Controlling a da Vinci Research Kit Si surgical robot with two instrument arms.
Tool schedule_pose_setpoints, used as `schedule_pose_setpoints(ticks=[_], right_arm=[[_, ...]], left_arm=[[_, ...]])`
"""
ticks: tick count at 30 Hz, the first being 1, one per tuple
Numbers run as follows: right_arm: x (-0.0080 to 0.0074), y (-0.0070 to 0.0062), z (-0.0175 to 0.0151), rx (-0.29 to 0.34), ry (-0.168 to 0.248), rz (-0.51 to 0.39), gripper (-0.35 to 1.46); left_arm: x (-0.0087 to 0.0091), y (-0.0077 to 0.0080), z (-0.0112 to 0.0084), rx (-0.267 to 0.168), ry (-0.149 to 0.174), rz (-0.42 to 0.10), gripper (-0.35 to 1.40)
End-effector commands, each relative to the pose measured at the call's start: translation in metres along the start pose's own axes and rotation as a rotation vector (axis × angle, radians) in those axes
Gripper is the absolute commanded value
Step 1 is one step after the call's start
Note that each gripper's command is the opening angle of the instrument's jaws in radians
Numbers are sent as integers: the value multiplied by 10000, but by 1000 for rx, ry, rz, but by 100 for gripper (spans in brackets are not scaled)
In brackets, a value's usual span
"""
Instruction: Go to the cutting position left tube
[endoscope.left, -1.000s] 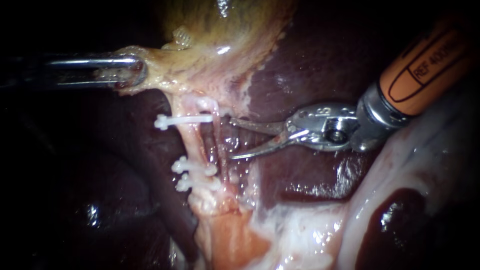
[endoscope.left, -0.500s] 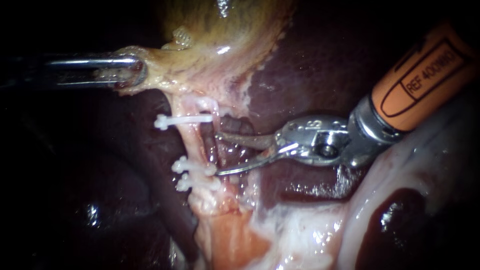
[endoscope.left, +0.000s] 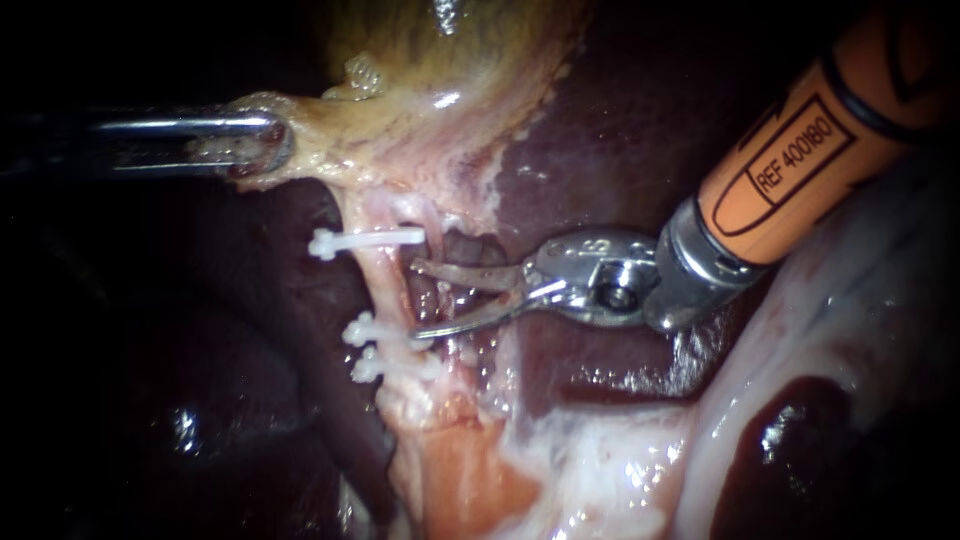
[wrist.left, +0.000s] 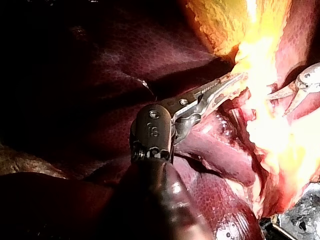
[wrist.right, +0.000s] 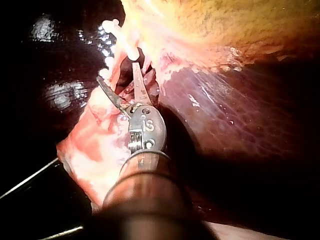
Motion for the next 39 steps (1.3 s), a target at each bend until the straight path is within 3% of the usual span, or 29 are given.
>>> schedule_pose_setpoints(ticks=[1, 13, 21, 30, 34, 39], right_arm=[[2, 1, 4, 0, 0, 1, 141], [4, 13, 58, 36, -23, 23, 141], [14, 16, 83, 55, 17, 33, 143], [25, 0, 88, 86, 56, 46, 143], [35, -16, 84, 112, 86, 58, 143], [54, -42, 76, 212, 100, 70, 143]], left_arm=[[0, 0, 0, 0, 0, 0, -35], [0, 0, 0, 0, 0, 0, -35], [1, 1, 2, 1, 1, 0, -35], [1, 1, 3, 1, 1, 0, -35], [1, 1, 2, 1, 1, 0, -35], [1, -1, 2, 0, 0, 0, -35]])
